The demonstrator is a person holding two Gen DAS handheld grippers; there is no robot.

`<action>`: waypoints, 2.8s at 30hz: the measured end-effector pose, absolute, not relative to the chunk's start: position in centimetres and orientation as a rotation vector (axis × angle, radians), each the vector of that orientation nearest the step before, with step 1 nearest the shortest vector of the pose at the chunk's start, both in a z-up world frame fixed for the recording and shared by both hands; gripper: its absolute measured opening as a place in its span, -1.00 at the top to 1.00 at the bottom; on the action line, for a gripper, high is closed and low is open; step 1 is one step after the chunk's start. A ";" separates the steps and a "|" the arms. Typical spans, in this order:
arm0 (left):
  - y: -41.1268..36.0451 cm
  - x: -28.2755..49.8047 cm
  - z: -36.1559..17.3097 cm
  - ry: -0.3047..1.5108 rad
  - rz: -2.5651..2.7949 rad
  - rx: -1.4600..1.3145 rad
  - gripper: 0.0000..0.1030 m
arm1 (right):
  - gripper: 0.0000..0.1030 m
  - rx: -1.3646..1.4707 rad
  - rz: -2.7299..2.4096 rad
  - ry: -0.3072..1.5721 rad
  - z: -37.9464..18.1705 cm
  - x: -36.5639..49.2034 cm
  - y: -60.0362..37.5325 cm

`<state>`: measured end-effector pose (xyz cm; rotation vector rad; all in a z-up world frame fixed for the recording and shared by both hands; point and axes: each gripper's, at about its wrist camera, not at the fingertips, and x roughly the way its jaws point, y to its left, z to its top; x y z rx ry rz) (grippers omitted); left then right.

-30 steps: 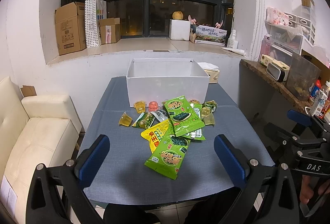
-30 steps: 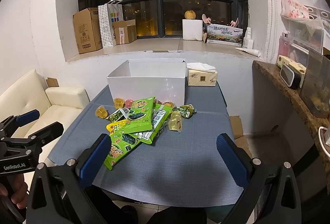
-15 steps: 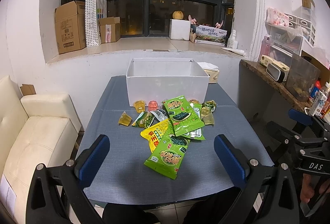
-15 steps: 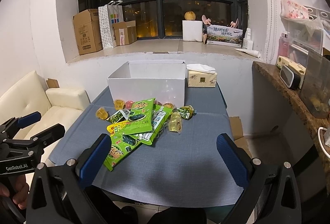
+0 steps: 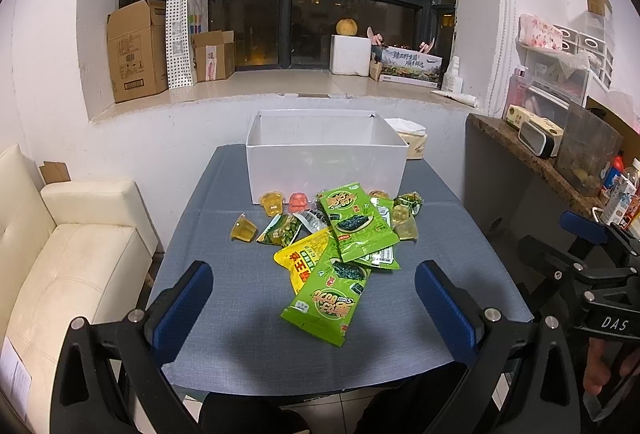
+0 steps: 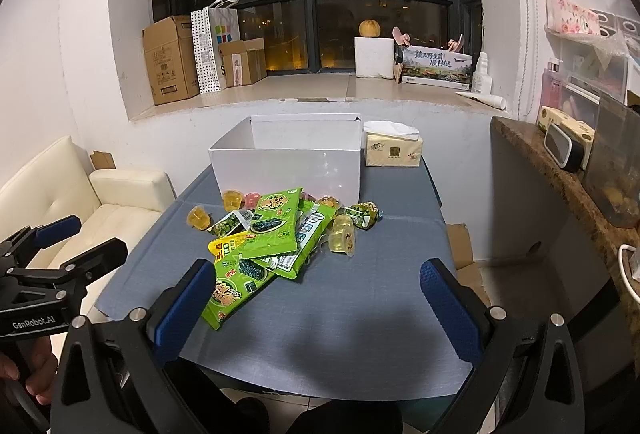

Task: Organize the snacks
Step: 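Grasp the green seaweed packet with the right tool while the left tool approaches, then grasp a second green seaweed packet with the left tool while the right tool holds its packet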

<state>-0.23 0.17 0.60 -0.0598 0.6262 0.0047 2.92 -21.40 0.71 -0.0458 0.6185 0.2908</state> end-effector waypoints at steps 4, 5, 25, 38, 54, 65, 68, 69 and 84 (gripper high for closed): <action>0.7 -0.2 0.2 0.633 0.001 -0.072 -1.00 | -1.00 -0.041 0.313 0.642 0.2 3.8 -21.1; 0.9 -0.3 0.1 0.632 0.002 -0.074 -1.00 | -1.00 -0.048 0.312 0.655 -0.2 4.4 -20.7; 6.2 0.9 -4.3 0.711 0.040 -0.087 -1.00 | -0.53 -0.251 0.340 0.934 -11.9 21.8 -7.8; 4.9 3.1 -5.8 0.741 -0.019 -0.052 -1.00 | -0.38 -0.199 0.345 0.887 -10.0 21.3 -9.7; -1.9 11.5 -11.6 0.858 -0.172 0.107 -1.00 | -0.39 -0.025 0.273 0.804 -4.9 13.3 -22.8; -2.0 14.5 -16.3 0.980 -0.174 0.157 -0.87 | -0.39 0.063 0.247 0.793 -5.0 9.8 -26.8; -1.6 14.6 -16.2 0.981 -0.196 0.127 -0.55 | -0.39 0.063 0.260 0.794 -5.1 9.6 -26.4; -1.7 14.5 -16.0 0.980 -0.185 0.137 -0.55 | -0.39 0.062 0.266 0.795 -5.2 9.6 -26.2; 3.7 8.1 -7.7 0.766 -0.073 -0.046 -0.50 | -0.39 0.011 0.416 0.799 -5.7 10.3 -20.0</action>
